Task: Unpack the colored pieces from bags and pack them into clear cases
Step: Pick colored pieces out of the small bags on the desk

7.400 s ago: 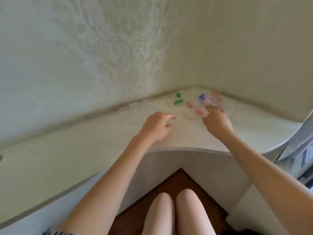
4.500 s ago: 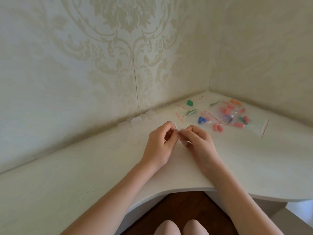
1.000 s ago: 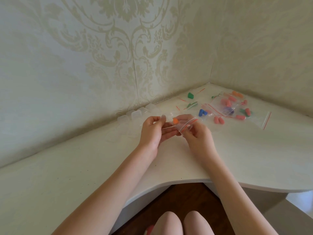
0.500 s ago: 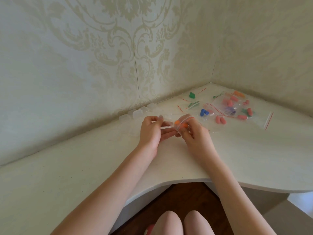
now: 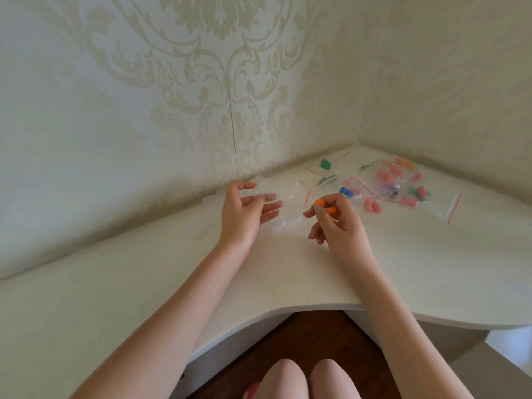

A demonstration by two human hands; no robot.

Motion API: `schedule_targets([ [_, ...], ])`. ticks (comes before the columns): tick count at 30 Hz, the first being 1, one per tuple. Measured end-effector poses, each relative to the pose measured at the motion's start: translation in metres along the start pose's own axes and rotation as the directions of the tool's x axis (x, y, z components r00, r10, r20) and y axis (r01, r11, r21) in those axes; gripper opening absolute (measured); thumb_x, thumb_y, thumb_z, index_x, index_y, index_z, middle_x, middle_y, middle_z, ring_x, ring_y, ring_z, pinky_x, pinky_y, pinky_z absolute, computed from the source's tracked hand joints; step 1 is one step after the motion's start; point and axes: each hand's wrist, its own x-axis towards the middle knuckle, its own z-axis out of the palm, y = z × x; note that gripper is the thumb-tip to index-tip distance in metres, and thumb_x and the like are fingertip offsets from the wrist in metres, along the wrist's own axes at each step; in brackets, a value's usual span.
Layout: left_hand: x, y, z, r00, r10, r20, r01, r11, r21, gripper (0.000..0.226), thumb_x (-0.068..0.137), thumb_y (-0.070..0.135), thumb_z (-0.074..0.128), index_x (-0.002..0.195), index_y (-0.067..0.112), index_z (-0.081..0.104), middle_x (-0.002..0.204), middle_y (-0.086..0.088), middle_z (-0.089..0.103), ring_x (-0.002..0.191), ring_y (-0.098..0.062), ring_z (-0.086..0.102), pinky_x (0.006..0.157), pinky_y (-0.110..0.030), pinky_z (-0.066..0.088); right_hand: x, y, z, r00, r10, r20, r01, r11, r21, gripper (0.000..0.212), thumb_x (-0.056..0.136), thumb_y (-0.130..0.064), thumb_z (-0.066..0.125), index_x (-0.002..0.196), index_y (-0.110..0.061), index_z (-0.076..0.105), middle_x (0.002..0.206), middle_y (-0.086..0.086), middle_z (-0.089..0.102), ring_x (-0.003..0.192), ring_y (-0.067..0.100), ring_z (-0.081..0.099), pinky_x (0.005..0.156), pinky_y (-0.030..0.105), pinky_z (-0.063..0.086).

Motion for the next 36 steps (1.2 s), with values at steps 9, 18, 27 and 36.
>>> schedule_targets([
  [9, 0.002, 0.003, -0.007, 0.992, 0.114, 0.047, -0.118, 0.988, 0.097, 0.028, 0.092, -0.007, 0.040, 0.095, 0.019, 0.050, 0.095, -0.017, 0.068, 0.079, -0.024, 0.072, 0.069, -0.028, 0.058, 0.007, 0.008, -0.003, 0.983, 0.138, -0.118, -0.138, 0.990, 0.006, 0.037, 0.087, 0.003, 0.035, 0.075, -0.017, 0.064, 0.058, 0.001, 0.043, 0.052, 0.012, 0.038, 0.052, 0.024, 0.029],
  [18, -0.009, 0.008, -0.007, 0.973, 0.080, 0.216, -0.105, 0.989, 0.107, 0.033, 0.090, -0.012, 0.039, 0.110, 0.010, 0.054, 0.106, -0.016, 0.068, 0.082, -0.023, 0.072, 0.073, -0.029, 0.058, 0.008, 0.008, 0.002, 0.991, 0.103, -0.083, -0.120, 0.965, -0.233, 0.032, 0.093, -0.038, 0.054, 0.080, -0.011, 0.064, 0.048, -0.013, 0.038, 0.044, 0.003, 0.033, 0.045, 0.016, 0.026],
  [27, -0.017, 0.039, -0.036, 0.986, -0.010, 0.167, -0.019, 0.985, 0.171, 0.008, 0.086, 0.011, 0.066, 0.087, 0.014, 0.074, 0.091, -0.007, 0.066, 0.075, -0.014, 0.063, 0.060, -0.032, 0.057, 0.017, -0.011, 0.038, 0.991, 0.007, 0.131, 0.042, 0.931, -0.362, 0.036, 0.096, -0.039, 0.050, 0.081, -0.006, 0.054, 0.061, -0.004, 0.038, 0.053, 0.010, 0.032, 0.045, 0.018, 0.027],
  [36, -0.011, 0.057, -0.180, 0.849, 0.407, -0.338, 0.093, 0.514, 0.853, 0.029, 0.082, 0.008, 0.044, 0.077, 0.020, 0.070, 0.079, 0.001, 0.066, 0.070, -0.021, 0.056, 0.055, -0.027, 0.040, 0.030, -0.013, 0.058, 0.956, -0.063, 0.286, 0.209, 0.831, -0.515, 0.025, 0.100, -0.018, 0.038, 0.095, -0.015, 0.062, 0.071, -0.004, 0.051, 0.058, 0.008, 0.041, 0.052, 0.025, 0.029],
])
